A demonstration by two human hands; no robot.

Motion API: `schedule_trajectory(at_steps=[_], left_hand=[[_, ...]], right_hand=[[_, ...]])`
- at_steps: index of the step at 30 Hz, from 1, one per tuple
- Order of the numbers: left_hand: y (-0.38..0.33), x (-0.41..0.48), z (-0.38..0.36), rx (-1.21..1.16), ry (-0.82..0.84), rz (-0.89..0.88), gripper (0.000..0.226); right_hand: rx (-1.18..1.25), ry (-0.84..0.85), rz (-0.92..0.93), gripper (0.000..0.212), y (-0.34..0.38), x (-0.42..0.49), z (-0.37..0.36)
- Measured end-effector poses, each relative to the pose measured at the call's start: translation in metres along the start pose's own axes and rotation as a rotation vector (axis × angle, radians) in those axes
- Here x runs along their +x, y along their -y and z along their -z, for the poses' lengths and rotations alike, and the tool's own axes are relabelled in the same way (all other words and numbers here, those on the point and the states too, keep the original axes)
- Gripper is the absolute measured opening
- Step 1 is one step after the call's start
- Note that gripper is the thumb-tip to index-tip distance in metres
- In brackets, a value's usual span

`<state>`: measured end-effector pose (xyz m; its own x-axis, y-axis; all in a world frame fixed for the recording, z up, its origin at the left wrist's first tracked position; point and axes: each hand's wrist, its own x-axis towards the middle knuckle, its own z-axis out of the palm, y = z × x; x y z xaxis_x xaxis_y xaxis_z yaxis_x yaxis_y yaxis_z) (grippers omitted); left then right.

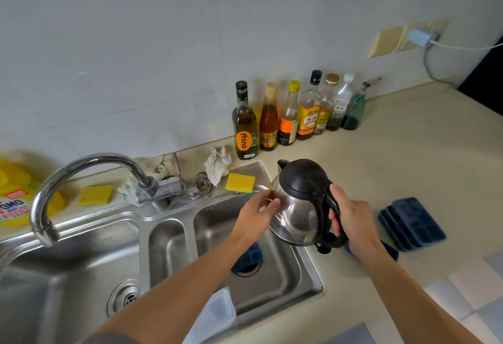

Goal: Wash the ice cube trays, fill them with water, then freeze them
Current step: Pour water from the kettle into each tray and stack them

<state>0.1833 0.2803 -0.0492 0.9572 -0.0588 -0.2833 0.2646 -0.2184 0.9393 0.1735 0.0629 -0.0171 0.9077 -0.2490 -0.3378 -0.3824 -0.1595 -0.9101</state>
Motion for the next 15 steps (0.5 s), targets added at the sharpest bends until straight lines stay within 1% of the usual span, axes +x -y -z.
schedule_trajectory(at_steps=[5,8,9,13,15], left_hand=[[-0.018,0.058,-0.015,-0.006,-0.051,0.042,0.031],[-0.023,0.082,-0.028,-0.112,-0.082,0.083,0.029],[-0.026,0.089,-0.033,-0.122,-0.100,0.083,0.032],[-0.034,0.115,-0.053,-0.099,-0.149,0.090,0.053],[-0.038,0.123,-0.059,-0.079,-0.159,0.116,0.051]], right_hand=[[-0.035,0.061,0.010,0.062,0.017,0.052,0.007],[-0.058,0.099,0.037,0.061,0.026,0.081,0.016],[-0.059,0.107,0.037,0.061,0.029,0.091,0.020],[-0.055,0.114,0.077,0.062,0.029,0.121,0.030],[-0.036,0.126,0.097,0.061,0.023,0.128,0.034]])
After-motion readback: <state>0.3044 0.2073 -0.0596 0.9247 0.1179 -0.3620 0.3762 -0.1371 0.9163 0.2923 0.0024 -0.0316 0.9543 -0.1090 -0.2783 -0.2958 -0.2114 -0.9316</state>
